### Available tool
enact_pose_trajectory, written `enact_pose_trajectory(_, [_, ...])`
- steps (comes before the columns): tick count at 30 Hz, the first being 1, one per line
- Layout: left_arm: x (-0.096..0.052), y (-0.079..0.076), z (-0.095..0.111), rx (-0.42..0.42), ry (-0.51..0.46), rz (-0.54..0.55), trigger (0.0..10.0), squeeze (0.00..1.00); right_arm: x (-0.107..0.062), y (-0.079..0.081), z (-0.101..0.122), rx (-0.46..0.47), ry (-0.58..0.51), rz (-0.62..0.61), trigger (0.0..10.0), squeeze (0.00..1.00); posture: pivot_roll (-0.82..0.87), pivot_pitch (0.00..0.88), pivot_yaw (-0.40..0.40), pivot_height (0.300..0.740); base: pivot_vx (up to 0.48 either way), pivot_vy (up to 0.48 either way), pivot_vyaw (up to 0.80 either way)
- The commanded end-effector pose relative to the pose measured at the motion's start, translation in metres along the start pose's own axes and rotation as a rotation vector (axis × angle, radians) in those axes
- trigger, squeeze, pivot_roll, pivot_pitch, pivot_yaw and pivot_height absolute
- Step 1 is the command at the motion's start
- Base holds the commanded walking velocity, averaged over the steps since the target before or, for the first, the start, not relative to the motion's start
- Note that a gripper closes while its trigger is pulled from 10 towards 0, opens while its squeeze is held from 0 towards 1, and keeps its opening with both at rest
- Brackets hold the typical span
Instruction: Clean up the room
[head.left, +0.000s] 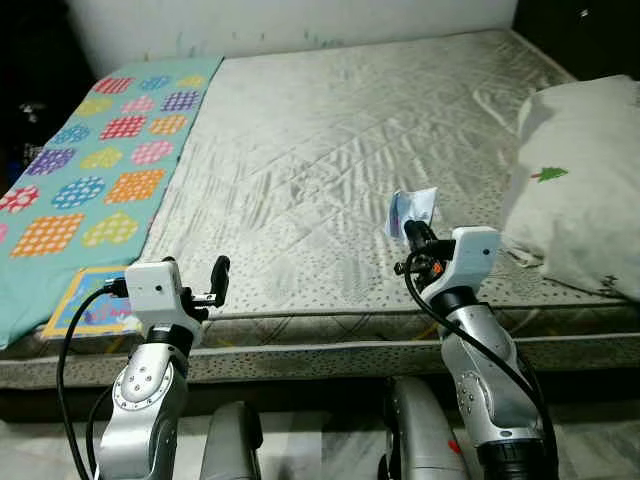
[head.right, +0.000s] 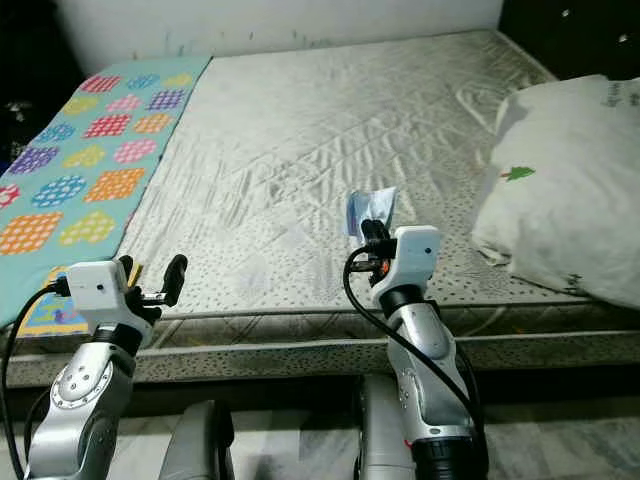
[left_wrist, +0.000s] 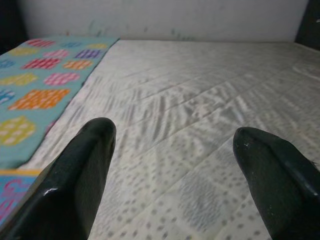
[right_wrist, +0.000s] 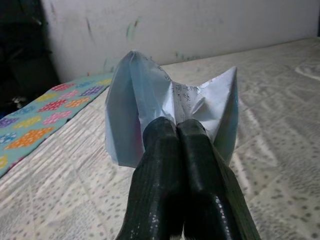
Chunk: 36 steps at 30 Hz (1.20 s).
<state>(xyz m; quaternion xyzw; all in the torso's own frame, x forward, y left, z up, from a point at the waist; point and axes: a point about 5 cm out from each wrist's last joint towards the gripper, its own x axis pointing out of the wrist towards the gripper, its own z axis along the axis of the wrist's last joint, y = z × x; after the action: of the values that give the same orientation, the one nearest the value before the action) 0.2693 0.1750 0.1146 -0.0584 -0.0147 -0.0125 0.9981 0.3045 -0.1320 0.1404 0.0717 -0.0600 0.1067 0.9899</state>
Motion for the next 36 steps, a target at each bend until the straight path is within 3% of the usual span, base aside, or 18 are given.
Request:
enact_pose_trajectory(1, [0.003, 0.003, 0.004, 0.018, -0.023, -0.004, 10.0, 0.00, 0.006, 0.005, 0.011, 0.001, -0.034, 0.028, 10.0, 0.00, -0.12, 0.000, 0.109, 0.633, 0.000, 0.000, 0.00])
enact_pose_trajectory(18, [0.010, 0.002, -0.003, 0.023, -0.035, -0.026, 10.0, 0.00, 0.006, 0.000, 0.012, -0.013, -0.035, 0.018, 10.0, 0.00, -0.15, 0.000, 0.128, 0.738, 0.000, 0.000, 0.00])
enact_pose_trajectory(36, [0.013, -0.001, -0.013, 0.027, -0.013, -0.053, 10.0, 0.00, 0.003, -0.009, 0.008, -0.045, -0.024, -0.002, 10.0, 0.00, -0.18, 0.000, 0.152, 0.740, 0.000, 0.000, 0.00])
